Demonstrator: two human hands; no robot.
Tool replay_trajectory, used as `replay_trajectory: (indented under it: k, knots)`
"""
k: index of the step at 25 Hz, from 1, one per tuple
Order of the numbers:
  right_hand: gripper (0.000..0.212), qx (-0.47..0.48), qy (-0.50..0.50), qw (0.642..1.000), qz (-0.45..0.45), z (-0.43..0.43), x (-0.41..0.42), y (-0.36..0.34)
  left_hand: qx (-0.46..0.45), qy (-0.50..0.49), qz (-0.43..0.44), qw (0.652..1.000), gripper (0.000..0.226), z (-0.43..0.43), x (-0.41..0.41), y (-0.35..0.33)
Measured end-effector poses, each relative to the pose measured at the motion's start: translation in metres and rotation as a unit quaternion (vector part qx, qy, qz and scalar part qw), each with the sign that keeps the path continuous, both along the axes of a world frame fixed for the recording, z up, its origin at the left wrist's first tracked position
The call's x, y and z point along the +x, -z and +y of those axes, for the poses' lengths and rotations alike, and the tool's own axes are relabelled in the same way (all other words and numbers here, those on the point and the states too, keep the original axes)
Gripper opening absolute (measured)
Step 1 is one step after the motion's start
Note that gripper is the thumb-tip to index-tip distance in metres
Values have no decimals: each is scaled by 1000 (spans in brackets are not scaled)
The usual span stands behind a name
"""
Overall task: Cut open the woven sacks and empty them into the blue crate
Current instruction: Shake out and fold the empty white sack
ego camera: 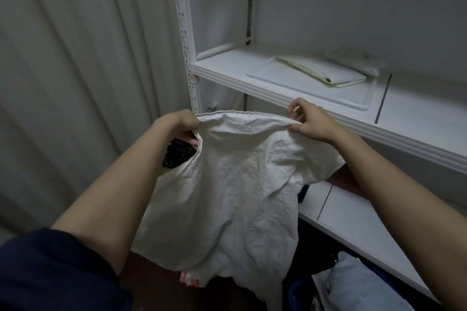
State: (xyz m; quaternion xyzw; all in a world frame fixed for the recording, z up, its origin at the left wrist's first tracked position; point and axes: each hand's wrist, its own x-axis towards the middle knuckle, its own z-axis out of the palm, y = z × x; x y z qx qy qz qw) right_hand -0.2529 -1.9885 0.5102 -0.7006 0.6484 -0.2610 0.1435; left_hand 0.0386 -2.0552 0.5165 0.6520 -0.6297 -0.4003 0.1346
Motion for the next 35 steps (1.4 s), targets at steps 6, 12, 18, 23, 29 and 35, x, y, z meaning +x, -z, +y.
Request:
replay_trajectory:
  k: [6, 12, 18, 23, 29, 35]
  knots:
    - [28, 1, -81, 996, -41, -9, 46, -11, 89, -139, 376, 912, 35, 2, 20, 0]
    - [83, 78, -39, 994, -66, -8, 78, -26, 16, -232, 542, 807, 29, -7, 16, -13]
    - [58, 125, -32, 991, -30, -10, 90, -38, -106, -251, 518, 811, 18, -7, 0, -25]
    - [30, 113, 6, 992, 49, -17, 78, -31, -139, -294, 393, 860, 20, -11, 15, -29]
    - [53, 143, 39, 988, 49, -16, 65, -23, -264, -343, 159, 887, 28, 15, 27, -29]
    - [26, 108, 13, 994, 7, -20, 57, -15, -294, -338, 22, 894, 33, 19, 44, -34]
